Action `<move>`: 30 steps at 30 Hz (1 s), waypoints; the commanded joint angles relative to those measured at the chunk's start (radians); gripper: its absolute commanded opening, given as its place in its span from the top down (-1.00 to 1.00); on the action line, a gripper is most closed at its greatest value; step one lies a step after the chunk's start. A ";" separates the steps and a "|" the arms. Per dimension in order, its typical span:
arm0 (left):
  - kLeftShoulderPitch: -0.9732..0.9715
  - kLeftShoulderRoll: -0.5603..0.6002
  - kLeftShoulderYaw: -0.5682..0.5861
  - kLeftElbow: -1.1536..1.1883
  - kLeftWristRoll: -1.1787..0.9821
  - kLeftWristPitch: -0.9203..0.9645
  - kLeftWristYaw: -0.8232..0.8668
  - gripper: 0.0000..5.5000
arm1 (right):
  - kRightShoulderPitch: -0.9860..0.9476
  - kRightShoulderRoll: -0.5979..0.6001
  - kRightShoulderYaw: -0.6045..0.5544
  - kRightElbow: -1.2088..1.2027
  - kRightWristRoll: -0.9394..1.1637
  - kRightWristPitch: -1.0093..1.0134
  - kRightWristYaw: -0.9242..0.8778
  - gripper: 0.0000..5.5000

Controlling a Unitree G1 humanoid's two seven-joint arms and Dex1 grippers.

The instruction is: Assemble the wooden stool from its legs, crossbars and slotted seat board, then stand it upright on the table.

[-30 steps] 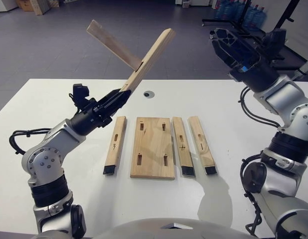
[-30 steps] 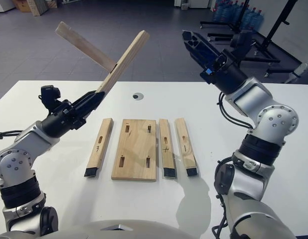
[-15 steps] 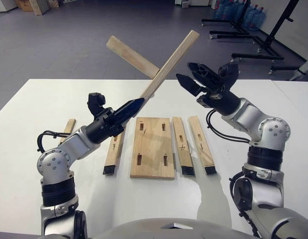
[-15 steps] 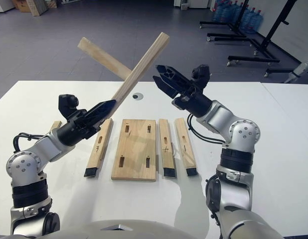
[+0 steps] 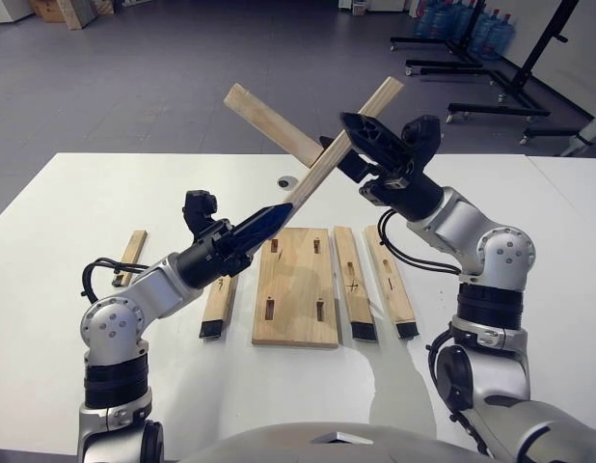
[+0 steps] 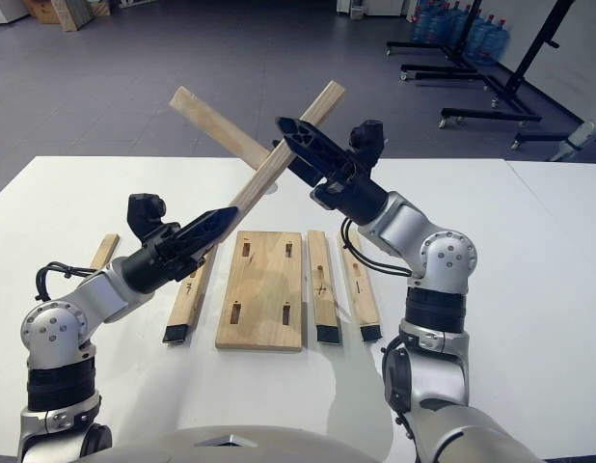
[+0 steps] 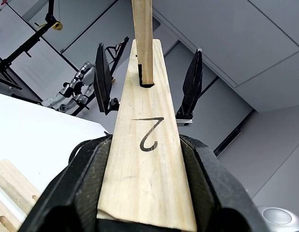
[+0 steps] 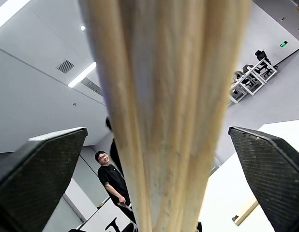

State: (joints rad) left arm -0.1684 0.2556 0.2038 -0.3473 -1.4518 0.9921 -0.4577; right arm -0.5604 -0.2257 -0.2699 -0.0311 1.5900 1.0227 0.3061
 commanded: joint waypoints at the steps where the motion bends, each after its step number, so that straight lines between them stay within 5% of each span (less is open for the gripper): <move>1: 0.001 0.017 -0.014 -0.021 0.002 -0.025 0.000 0.27 | -0.027 0.009 0.012 -0.005 -0.005 -0.020 -0.019 -0.96; 22: 0.017 0.025 -0.056 -0.039 -0.001 -0.061 0.016 0.27 | -0.019 0.011 0.029 -0.004 -0.026 -0.058 -0.044 -0.96; 30: 0.017 0.027 -0.060 -0.039 -0.003 -0.065 0.026 0.27 | -0.004 0.014 0.030 -0.013 -0.026 -0.062 -0.063 -0.44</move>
State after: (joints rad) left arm -0.1547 0.2727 0.1514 -0.3755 -1.4442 0.9366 -0.4335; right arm -0.5697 -0.2088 -0.2393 -0.0300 1.5702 0.9673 0.2562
